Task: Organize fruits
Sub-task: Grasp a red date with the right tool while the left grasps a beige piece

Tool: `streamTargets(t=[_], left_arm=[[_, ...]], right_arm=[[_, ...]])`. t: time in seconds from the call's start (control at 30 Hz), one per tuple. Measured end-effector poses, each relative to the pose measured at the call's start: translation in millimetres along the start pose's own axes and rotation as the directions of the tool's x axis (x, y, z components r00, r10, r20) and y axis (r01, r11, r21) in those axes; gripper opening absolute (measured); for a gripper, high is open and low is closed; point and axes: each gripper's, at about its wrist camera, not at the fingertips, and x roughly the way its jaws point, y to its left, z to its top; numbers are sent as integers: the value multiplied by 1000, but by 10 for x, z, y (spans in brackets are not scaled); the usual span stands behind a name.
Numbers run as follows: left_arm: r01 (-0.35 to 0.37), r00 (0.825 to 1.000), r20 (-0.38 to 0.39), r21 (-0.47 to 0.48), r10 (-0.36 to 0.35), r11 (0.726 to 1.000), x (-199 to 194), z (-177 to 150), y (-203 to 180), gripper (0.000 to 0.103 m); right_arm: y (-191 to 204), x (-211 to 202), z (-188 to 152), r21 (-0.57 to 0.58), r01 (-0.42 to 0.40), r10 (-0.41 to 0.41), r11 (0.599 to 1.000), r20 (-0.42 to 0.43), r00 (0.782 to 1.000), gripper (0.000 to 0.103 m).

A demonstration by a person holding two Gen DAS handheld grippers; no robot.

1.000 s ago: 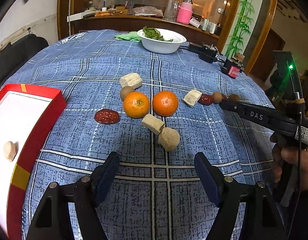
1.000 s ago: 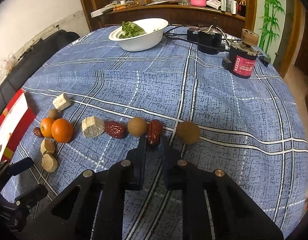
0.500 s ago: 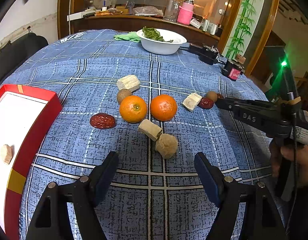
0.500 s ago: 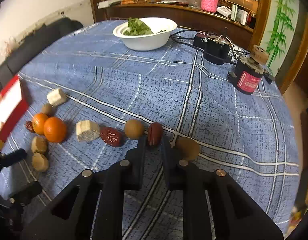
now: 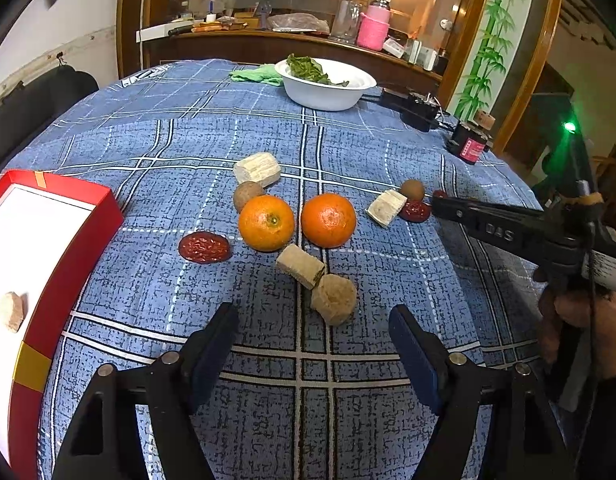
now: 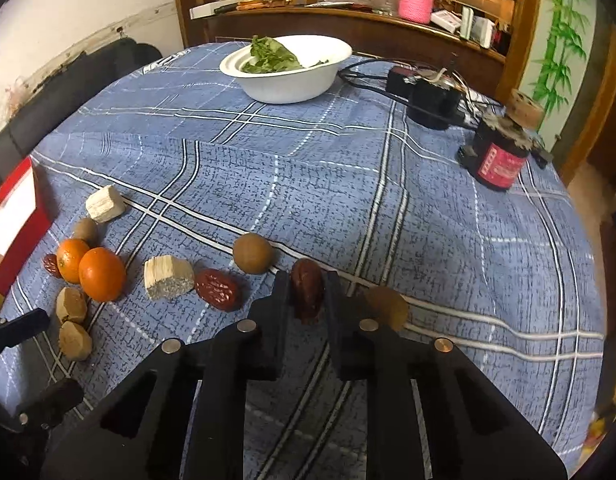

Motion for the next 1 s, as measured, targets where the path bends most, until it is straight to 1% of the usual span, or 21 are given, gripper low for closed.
streamTargets(t=[0.03,0.07,0.1,0.13,0.17,0.27,0.3,0.33,0.4,0.6,0.67,0.77,0.8,0.87,1.0], left_arm=[[-11,1000,2,0,11,1000,7,11,-4,65],[-21,1000,2,2,21,1000,15,17,-2,62],[-34,999,1,9,34,999,27,28,-12,55],[-49,999,-1,22,49,999,48,46,-36,52],[-53,999,-1,28,53,998,58,53,-42,51],[-88,996,-2,68,89,994,108,82,-134,40],[-90,996,-2,84,90,992,122,90,-165,31],[-93,996,-3,96,94,991,131,91,-186,24],[-96,995,-1,106,96,990,135,91,-199,23],[-60,998,-7,88,61,994,16,32,-161,23],[-59,998,2,92,59,994,-34,-10,-167,23],[-67,998,1,96,67,993,-41,-50,-159,23],[-66,998,-4,90,67,994,-25,-57,-142,23],[-62,998,-1,87,62,994,-16,-59,-132,23],[-50,999,-2,80,50,996,-2,-38,-111,23]], right_arm=[[-20,-18,-19,15,-10,10,1000,0,1000,15],[-33,-32,-33,28,-19,19,999,0,1000,15],[-50,-50,-56,43,-30,30,999,0,1000,15],[-64,-70,-80,55,-42,42,998,2,999,15],[-70,-86,-98,64,-50,50,997,3,999,15],[-99,-148,-147,92,-71,70,993,12,997,15],[-101,-165,-154,93,-75,74,993,16,997,15],[-99,-189,-168,96,-82,81,992,21,997,15],[-79,-231,-188,94,-94,92,991,30,995,15],[-67,-414,-286,104,-119,112,987,66,991,15],[-86,-478,-339,111,-117,109,987,73,991,15],[-101,-483,-390,114,-102,96,988,58,994,15],[-109,-452,-366,113,-98,93,989,49,994,16],[-99,-402,-290,103,-90,85,991,57,995,16],[-29,-200,-89,68,-47,44,997,45,998,16]])
